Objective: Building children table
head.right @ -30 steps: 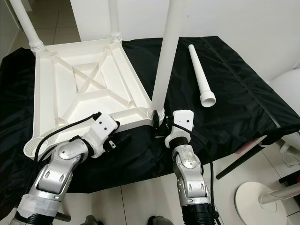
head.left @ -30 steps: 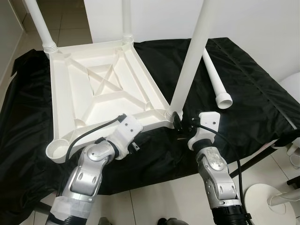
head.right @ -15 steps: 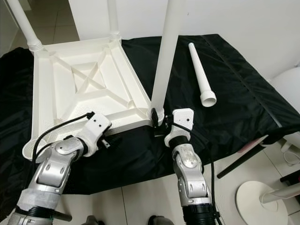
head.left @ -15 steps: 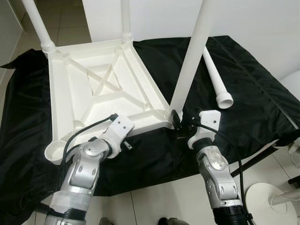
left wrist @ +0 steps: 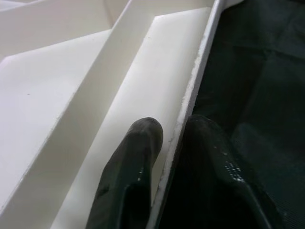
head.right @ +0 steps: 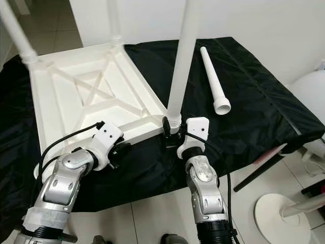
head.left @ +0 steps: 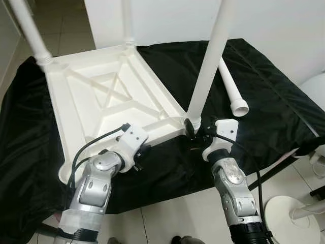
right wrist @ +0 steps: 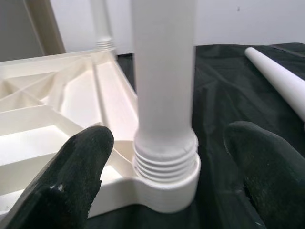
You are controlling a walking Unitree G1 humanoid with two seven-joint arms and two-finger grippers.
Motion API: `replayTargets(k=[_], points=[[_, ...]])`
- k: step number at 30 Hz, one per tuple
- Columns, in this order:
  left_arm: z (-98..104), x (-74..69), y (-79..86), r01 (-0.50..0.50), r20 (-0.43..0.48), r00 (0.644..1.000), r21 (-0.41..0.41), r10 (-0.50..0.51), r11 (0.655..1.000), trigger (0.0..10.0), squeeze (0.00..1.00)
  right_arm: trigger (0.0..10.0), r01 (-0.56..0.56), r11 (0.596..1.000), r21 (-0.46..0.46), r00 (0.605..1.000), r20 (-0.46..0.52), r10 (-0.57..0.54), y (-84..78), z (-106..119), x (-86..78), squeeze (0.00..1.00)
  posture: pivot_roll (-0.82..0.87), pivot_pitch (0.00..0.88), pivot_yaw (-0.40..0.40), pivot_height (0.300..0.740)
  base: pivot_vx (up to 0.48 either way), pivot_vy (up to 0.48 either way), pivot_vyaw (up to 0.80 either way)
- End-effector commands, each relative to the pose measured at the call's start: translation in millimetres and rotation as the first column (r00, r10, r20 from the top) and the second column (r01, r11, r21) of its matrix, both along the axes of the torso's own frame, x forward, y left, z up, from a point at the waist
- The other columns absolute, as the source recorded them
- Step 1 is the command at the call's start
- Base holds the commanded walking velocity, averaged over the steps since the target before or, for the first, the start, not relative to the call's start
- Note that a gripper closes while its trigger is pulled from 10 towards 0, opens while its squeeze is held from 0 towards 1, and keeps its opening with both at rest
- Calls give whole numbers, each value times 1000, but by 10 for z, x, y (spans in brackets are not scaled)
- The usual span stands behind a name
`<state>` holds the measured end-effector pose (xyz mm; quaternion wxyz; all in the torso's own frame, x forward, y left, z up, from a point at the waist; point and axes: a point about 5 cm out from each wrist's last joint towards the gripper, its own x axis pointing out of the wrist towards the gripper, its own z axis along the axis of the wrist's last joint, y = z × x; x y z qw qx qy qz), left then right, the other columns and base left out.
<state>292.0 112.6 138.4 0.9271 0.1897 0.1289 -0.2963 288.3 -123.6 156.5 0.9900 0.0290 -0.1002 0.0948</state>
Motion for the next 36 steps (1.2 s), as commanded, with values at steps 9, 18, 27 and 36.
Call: replayTargets(k=[9, 18, 27, 36], points=[[-107, -30, 269, -305, 31, 952, 61, 303, 951, 0, 0, 10000, 6, 1000, -6, 1000, -5, -6, -9, -15, 23, 0, -61, 100, 14, 740, 0, 0, 0], [-160, -101, 436, -513, 45, 858, 75, 511, 855, 0, 0, 10000, 13, 1000, -7, 1000, -3, -13, -19, -12, 20, 0, -68, 111, 19, 740, 0, 0, 0], [-162, -191, 533, -620, 87, 784, 86, 614, 780, 0, 0, 10000, 8, 1000, -15, 1000, -4, -8, -12, -10, 28, 0, -65, 113, 11, 740, 0, 0, 0], [-249, -264, 57, -416, -10, 909, 38, 417, 908, 0, 0, 10000, 11, 1000, -22, 1000, 3, -11, -20, 4, 35, 0, -71, 114, 15, 740, 0, 0, 0]])
